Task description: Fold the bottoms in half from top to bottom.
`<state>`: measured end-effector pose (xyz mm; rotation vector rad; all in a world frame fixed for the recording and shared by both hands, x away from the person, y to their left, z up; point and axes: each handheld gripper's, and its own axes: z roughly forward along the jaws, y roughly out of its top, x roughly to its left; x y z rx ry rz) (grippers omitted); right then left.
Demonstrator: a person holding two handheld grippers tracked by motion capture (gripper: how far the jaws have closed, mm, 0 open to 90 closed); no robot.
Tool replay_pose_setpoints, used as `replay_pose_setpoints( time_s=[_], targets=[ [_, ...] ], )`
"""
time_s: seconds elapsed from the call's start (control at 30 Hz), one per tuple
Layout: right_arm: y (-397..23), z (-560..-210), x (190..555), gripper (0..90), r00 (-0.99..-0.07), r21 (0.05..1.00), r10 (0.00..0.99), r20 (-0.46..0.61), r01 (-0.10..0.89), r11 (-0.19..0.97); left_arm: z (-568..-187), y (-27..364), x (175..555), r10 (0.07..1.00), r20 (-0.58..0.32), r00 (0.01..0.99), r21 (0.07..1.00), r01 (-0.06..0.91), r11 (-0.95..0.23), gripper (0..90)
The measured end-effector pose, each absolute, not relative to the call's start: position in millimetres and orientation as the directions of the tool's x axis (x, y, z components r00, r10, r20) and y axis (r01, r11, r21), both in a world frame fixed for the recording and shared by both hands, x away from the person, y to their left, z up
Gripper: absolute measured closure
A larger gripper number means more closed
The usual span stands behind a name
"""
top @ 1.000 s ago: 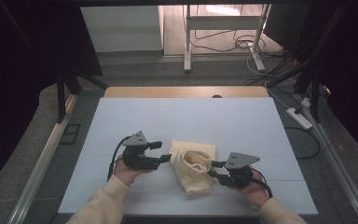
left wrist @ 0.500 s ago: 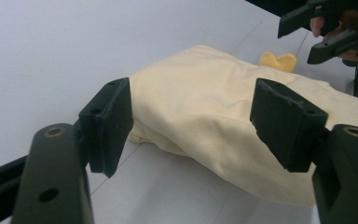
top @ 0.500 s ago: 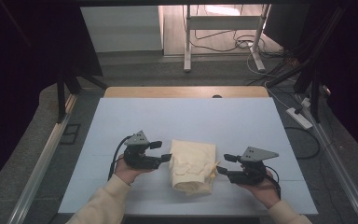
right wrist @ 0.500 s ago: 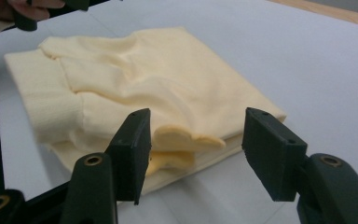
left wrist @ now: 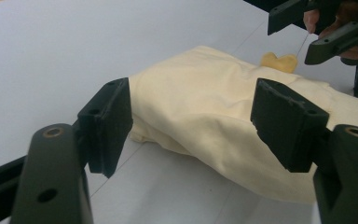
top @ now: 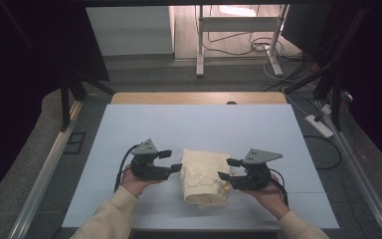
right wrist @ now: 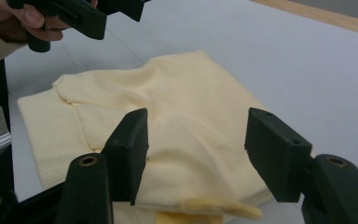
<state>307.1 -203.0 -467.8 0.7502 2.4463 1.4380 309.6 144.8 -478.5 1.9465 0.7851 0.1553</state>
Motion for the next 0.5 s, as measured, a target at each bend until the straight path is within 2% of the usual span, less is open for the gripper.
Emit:
replay_pose_setpoints(
  time_s=[0.5],
  targets=[
    [-202.2, -465.5, 307.7, 38.6, -0.848, 0.876, 0.519, 0.107, 0.328, 0.355, -476.1, 148.1, 304.6, 0.580, -0.205, 0.789, 0.845, 0.441, -0.302, 28.3]
  ],
)
